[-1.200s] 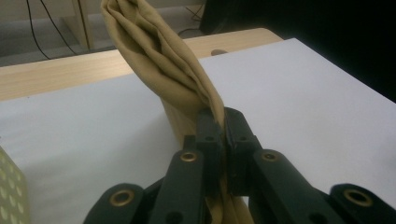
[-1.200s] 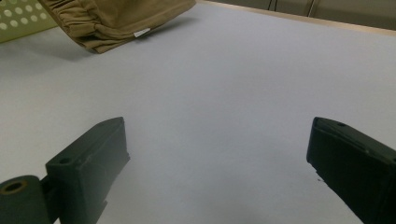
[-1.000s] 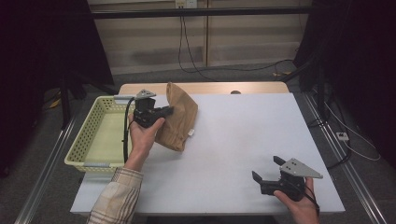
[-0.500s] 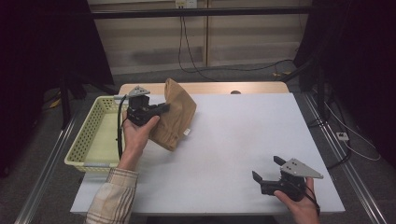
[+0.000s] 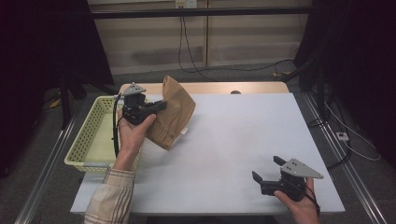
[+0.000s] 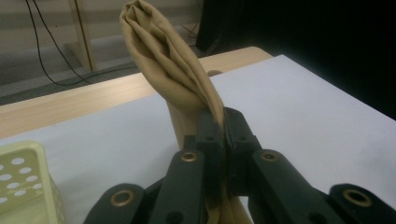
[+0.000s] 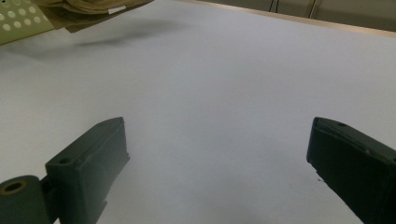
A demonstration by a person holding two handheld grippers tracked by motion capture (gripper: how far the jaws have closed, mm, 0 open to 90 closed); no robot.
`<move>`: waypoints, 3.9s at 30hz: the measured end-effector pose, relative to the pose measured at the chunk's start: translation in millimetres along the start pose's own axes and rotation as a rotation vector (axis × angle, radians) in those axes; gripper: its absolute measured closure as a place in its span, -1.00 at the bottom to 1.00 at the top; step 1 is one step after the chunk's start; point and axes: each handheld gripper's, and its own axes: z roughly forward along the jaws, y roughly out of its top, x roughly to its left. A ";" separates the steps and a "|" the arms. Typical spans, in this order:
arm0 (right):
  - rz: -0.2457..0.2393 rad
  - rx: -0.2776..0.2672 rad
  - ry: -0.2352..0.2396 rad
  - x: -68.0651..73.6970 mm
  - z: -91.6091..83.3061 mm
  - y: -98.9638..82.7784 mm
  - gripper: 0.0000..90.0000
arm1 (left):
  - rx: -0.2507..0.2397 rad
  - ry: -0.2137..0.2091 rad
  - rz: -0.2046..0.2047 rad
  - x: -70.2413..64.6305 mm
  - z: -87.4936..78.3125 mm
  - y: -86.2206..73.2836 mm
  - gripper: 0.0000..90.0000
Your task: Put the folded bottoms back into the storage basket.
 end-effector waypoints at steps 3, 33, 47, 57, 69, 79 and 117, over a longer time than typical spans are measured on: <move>0.003 -0.001 0.000 0.0 0.2 0.0 -0.88 | -0.008 0.001 -0.003 0.5 -3.7 1.6 0.92; -0.014 -0.023 0.019 1.1 -1.7 0.7 -0.94 | -0.089 0.011 -0.007 12.7 -48.4 14.9 0.93; -0.015 -0.020 0.027 0.0 -1.7 0.3 -0.92 | -0.123 0.021 0.010 10.7 -63.9 25.2 0.93; -0.018 -0.014 0.020 1.4 -0.3 0.3 -0.92 | -0.170 0.028 -0.003 14.9 -83.7 30.0 0.93; -0.019 -0.011 0.022 1.9 -0.6 0.2 -0.92 | -0.207 0.045 -0.008 20.1 -105.4 25.8 0.93; -0.021 -0.012 0.025 1.8 -0.9 0.3 -0.92 | -0.241 0.058 -0.019 25.0 -123.7 24.8 0.94; -0.025 -0.008 0.025 1.8 -0.5 0.0 -0.91 | -0.253 0.146 -0.070 49.7 -154.6 6.7 0.94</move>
